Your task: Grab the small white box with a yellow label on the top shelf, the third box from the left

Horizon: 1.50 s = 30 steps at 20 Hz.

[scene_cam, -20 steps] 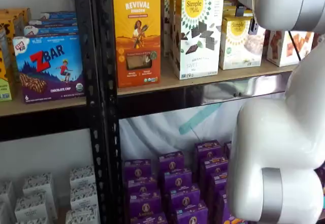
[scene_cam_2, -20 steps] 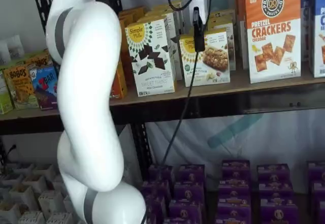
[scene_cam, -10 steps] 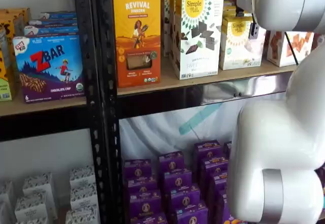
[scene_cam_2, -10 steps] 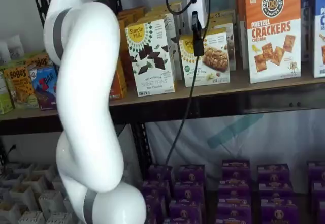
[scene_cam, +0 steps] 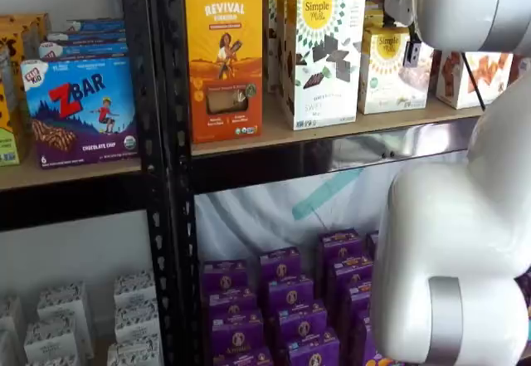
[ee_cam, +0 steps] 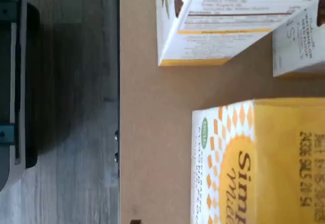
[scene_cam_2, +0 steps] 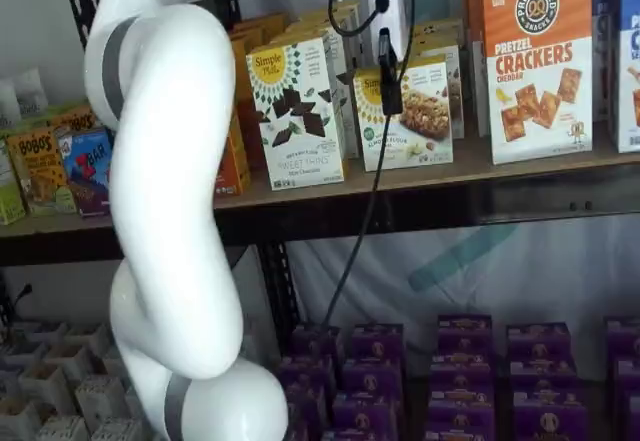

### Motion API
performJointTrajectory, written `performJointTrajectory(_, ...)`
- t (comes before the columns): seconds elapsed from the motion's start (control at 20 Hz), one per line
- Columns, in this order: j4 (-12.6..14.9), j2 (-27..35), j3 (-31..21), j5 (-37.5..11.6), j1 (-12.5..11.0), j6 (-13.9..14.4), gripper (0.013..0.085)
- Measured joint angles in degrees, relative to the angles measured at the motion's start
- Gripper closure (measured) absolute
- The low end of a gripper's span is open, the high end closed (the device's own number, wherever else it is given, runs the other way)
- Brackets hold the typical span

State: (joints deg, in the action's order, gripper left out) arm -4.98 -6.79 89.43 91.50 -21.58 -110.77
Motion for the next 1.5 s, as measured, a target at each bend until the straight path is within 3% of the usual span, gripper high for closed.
performJointTrajectory(0.1,-0.3,-0.1,-0.2,-0.2,-0.1,-0.1,0.0130)
performJointTrajectory(0.25,-0.7,-0.1,-0.3,-0.4,-0.3,-0.2,0.0250)
performJointTrajectory(0.35,-1.0,0.0,-0.1,-0.1,-0.5,-0.3,0.0290)
performJointTrajectory(0.45,-1.4,0.1,0.3,0.1,-0.7,-0.5,0.0290)
performJointTrajectory(0.5,-1.6,0.2,0.4,0.2,-0.8,-0.6,0.0330)
performJointTrajectory(0.7,-1.6,0.5,1.0,0.6,-1.0,-0.7,0.0330)
performJointTrajectory(0.9,-1.7,0.5,1.2,0.6,-1.1,-0.8,0.0450)
performJointTrajectory(1.15,-1.7,0.4,1.1,0.5,-1.1,-0.9,0.0450)
performJointTrajectory(1.25,-1.8,0.4,1.1,0.4,-1.1,-0.8,0.0530)
performJointTrajectory(1.5,-1.8,0.3,0.9,0.2,-0.8,-0.6,0.0530)
